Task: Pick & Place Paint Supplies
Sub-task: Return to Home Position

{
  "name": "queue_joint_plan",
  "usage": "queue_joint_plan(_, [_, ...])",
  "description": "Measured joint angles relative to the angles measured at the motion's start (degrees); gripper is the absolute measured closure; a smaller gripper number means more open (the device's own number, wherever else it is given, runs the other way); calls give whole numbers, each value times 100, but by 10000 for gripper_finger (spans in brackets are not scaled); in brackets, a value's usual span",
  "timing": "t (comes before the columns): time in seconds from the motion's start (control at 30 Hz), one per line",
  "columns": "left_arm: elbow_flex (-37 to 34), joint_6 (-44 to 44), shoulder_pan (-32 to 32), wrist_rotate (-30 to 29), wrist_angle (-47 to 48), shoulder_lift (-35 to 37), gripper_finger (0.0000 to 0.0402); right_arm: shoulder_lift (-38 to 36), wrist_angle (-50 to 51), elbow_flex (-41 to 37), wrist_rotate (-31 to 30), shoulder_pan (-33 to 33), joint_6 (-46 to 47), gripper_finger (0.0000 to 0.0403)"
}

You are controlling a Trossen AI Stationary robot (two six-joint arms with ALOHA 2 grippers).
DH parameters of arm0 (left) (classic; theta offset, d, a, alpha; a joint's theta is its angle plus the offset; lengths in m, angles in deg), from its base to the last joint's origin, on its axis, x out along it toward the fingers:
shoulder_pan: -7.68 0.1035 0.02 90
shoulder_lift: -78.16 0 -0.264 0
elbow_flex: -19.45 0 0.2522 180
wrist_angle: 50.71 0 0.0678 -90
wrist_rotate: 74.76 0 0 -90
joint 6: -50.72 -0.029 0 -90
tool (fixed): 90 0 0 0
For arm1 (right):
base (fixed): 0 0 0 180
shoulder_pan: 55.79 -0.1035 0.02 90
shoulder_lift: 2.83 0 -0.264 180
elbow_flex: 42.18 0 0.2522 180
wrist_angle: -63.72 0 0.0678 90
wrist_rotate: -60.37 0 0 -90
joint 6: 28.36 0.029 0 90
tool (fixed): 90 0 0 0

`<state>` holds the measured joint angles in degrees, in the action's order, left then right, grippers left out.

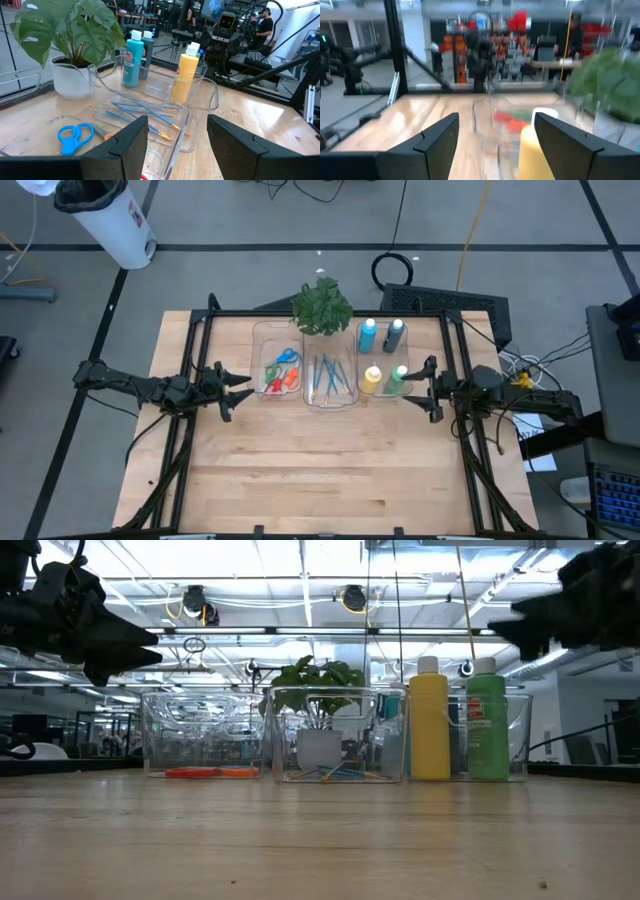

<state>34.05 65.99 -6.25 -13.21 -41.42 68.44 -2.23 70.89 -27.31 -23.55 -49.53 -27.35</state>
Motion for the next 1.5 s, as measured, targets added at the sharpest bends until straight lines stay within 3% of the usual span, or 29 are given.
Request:
queue_joint_plan(0.2, [0,-2,0,0,-2,0,190,30,400,-7,-26,2,169,151])
queue_joint_plan(1.5, [2,-5,0,0,-4,0,190,94,359,-22,-4,0,175,151])
